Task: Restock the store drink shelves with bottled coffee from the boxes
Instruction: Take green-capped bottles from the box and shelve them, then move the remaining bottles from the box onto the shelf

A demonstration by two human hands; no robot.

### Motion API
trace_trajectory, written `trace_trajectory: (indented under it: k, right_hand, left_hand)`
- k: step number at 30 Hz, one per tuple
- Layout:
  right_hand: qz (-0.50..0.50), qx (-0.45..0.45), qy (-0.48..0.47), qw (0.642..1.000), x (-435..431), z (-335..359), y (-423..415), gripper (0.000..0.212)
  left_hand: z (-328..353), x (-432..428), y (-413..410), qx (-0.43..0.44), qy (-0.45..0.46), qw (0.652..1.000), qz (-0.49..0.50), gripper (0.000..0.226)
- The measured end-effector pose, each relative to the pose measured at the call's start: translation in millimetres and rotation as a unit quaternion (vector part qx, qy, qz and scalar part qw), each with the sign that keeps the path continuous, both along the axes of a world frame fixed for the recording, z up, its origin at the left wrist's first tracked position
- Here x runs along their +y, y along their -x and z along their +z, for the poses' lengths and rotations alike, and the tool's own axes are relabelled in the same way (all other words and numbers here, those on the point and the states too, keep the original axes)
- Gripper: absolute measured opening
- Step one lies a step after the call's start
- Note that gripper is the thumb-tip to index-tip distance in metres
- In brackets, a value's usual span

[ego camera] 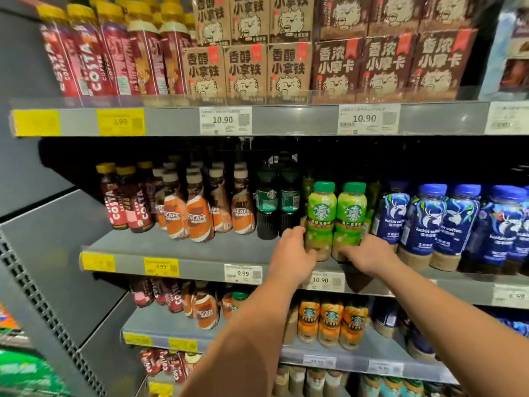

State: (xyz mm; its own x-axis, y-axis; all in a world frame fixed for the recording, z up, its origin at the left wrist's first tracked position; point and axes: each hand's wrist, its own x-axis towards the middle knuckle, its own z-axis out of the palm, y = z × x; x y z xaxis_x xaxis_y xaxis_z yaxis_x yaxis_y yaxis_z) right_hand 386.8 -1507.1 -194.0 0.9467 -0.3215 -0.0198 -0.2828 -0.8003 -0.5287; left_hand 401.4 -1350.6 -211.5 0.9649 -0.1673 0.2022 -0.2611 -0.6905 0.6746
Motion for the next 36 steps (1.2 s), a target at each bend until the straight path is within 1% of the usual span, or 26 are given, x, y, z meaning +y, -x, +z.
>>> trace_trajectory:
  k: [2,4,6,9,11,15,18,22,24,26,29,33,36]
  right_hand:
    - [0.025,0.056,0.080,0.995,1,7,4,0.052]
    - [0.040,0.090,0.145,0.984,5,12,9,0.057]
    - [0.043,0.107,0.184,0.976,17,22,20,0.050]
    - [0.036,0.116,0.209,0.970,48,39,45,0.034]
    - [0.035,0.110,0.214,0.970,73,43,59,0.030]
    - [0.044,0.100,0.222,0.969,127,45,89,0.030]
    - [0.047,0.096,0.221,0.969,166,46,114,0.020]
    - [0.052,0.088,0.211,0.972,210,38,141,0.024]
    - [0.048,0.080,0.204,0.975,231,33,157,0.033]
    - [0.048,0.083,0.200,0.975,250,23,168,0.037]
    - [0.064,0.091,0.198,0.974,276,-2,180,0.037]
    - [0.083,0.132,0.197,0.968,300,-39,192,0.040]
    - [0.106,0.166,0.202,0.959,310,-68,199,0.034]
  left_hand:
    - [7,11,8,-0.019,-0.068,0.997,-0.015,0.040]
    - [15,21,18,-0.028,-0.122,0.992,-0.032,0.035]
    - [22,32,28,-0.030,-0.155,0.987,-0.044,0.032]
    - [31,52,45,-0.035,-0.187,0.980,-0.056,0.029]
    - [36,70,56,-0.033,-0.201,0.977,-0.054,0.028]
    - [42,114,83,-0.044,-0.225,0.972,-0.049,0.021]
    - [42,148,104,-0.056,-0.234,0.969,-0.054,0.020]
    - [36,186,130,-0.055,-0.234,0.969,-0.060,0.024]
    - [28,203,143,-0.053,-0.232,0.969,-0.064,0.024]
    - [16,218,155,-0.048,-0.225,0.971,-0.068,0.023]
    - [-5,239,171,-0.037,-0.230,0.970,-0.065,0.022]
    - [-40,262,187,0.008,-0.258,0.963,-0.076,0.022]
    - [-69,275,198,0.044,-0.269,0.959,-0.080,0.019]
